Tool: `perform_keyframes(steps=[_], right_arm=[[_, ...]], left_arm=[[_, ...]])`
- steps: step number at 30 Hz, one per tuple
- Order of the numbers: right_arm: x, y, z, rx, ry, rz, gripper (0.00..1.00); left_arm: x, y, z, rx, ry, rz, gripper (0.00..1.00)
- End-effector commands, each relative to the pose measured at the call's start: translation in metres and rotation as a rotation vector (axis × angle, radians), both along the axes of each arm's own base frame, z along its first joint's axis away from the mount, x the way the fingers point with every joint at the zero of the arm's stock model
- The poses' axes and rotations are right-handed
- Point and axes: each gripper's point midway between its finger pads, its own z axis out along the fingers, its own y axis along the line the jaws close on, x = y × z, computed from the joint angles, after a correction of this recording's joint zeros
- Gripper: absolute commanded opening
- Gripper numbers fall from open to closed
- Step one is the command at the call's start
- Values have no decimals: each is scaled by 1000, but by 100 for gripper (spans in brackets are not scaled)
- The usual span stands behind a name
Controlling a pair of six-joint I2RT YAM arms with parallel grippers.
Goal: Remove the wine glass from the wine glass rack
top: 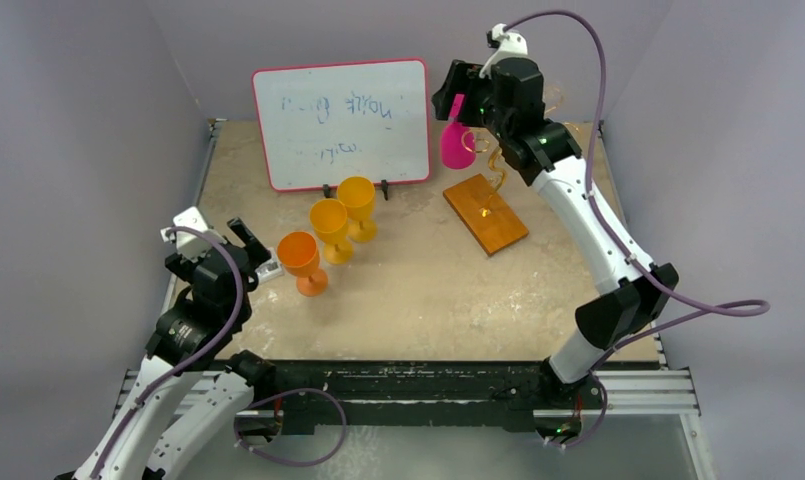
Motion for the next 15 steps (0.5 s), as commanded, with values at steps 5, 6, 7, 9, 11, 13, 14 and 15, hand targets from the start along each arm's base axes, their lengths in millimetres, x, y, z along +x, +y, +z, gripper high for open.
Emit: perform_keyframes(steps=[5, 6, 7, 9, 11, 13, 14, 15], right_arm=[[-2, -22, 26, 43, -81, -70, 82], [0, -26, 24, 35, -76, -86, 82], [1, -29, 23, 30, -78, -101, 82], [2, -33, 24, 26, -86, -115, 82], [3, -35, 21, 32, -85, -116, 82], [6, -35, 17, 38, -76, -111, 81], [8, -35, 16, 39, -69, -107, 81], [9, -35, 15, 44, -64, -103, 80]], left_arm=[[-2, 11, 5, -10, -37, 74, 87], [-2, 12, 5, -6, -34, 84, 87], [-3, 13, 5, -5, -33, 92, 87], [-2, 13, 3, 0, -24, 95, 87], [0, 12, 2, 3, -16, 93, 87], [1, 11, 0, 9, -5, 93, 87], [1, 11, 0, 10, -2, 92, 87], [2, 11, 0, 12, 1, 91, 87]])
